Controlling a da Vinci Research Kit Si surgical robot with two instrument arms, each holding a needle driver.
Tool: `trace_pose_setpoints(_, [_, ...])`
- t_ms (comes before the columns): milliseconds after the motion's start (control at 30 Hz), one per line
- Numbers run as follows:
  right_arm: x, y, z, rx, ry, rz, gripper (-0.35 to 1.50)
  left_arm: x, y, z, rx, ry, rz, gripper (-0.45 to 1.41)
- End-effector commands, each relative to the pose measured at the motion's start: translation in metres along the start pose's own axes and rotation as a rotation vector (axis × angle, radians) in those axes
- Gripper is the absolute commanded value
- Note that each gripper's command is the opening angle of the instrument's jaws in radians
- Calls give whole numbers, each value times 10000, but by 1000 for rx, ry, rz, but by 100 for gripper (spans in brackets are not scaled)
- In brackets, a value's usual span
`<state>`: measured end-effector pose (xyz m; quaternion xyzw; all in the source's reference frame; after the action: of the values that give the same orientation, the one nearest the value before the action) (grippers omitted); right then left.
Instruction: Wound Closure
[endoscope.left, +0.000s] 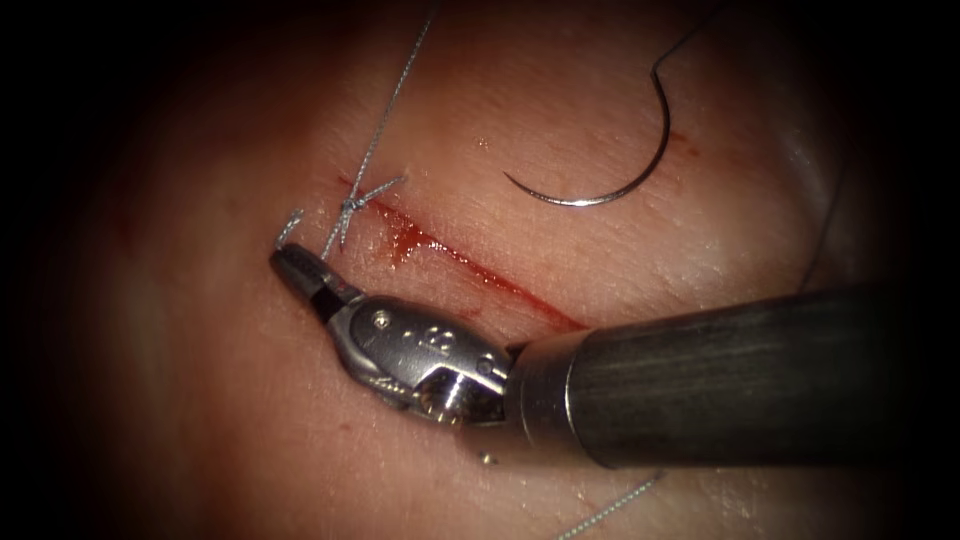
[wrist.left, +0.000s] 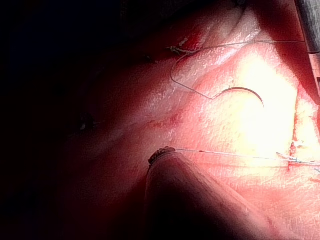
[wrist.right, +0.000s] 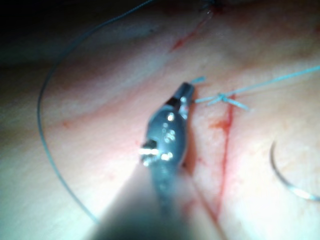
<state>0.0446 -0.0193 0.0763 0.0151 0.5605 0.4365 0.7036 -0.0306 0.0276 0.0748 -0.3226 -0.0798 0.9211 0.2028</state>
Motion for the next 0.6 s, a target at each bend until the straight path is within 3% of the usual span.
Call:
trace_pose_setpoints(33, [-14, -7, 2, 14, -13, -3, -35, 4, -2, 10, 4, 1, 0, -45])
trace_pose_setpoints(267, [-33, -17, -5, 51, -48, -22, -35, 5, 4, 22, 2, 5, 6, -45])
trace_pose_setpoints(600, [-40, -32, -12, 74, -61, -30, -35, 15, -2, 30, 10, 11, 10, -45])
